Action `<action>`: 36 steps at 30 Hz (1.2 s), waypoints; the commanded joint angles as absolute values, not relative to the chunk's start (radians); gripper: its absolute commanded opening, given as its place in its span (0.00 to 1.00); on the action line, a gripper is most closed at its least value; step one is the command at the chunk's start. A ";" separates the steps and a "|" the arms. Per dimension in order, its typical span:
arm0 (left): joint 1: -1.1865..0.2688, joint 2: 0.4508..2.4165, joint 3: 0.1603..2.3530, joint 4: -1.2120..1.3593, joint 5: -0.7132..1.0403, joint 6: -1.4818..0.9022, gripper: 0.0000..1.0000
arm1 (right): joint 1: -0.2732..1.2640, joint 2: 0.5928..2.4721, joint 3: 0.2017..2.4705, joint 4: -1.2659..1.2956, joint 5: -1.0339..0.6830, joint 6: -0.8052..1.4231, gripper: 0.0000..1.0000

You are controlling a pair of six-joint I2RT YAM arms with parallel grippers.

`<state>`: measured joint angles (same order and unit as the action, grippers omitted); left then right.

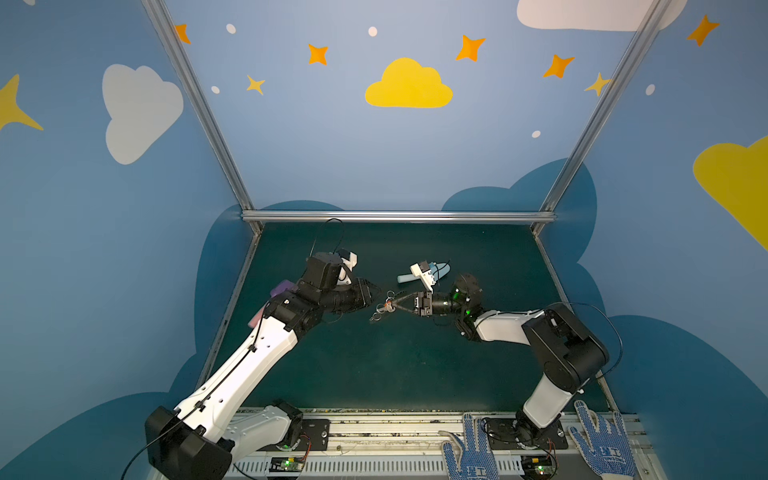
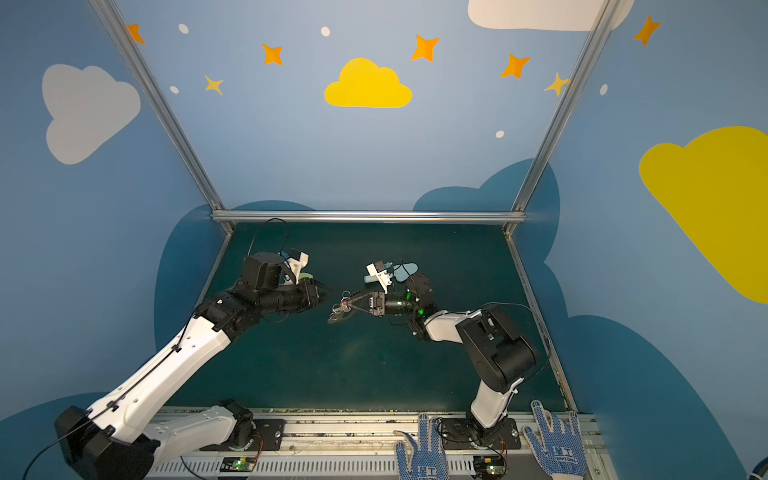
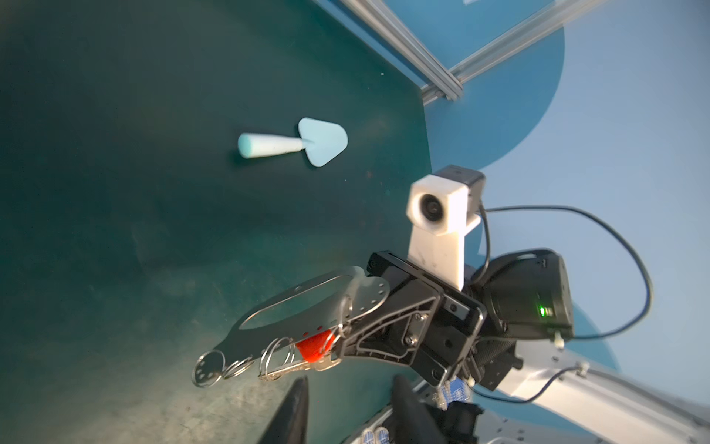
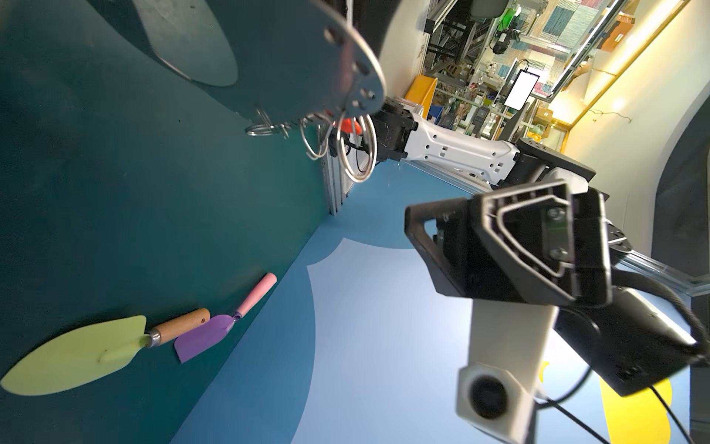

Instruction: Put the keys on the keyring

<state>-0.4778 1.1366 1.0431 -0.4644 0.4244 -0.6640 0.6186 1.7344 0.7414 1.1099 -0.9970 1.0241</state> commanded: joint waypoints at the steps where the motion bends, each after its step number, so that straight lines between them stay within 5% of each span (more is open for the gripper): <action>1: -0.469 1.153 0.995 -0.363 0.477 -0.694 0.33 | 0.615 1.749 0.754 1.196 -1.015 1.060 0.00; 13: -0.468 1.264 1.009 -0.262 0.627 -0.661 0.34 | 0.615 1.744 0.747 1.206 -1.016 1.075 0.00; 22: -0.468 1.263 0.993 -0.224 0.669 -0.658 0.18 | 0.614 1.744 0.755 1.223 -1.020 1.093 0.00; 29: -0.468 1.246 0.976 -0.221 0.689 -0.655 0.30 | 0.606 1.746 0.753 1.248 -1.017 1.118 0.00; 36: -0.469 1.233 0.956 -0.212 0.684 -0.661 0.24 | 0.600 1.752 0.756 1.271 -1.017 1.140 0.00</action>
<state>-0.4671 1.2522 0.9680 -0.2218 0.6651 -0.6678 0.6079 1.7409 0.7418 1.2133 -1.0164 1.1267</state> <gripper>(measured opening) 0.250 0.050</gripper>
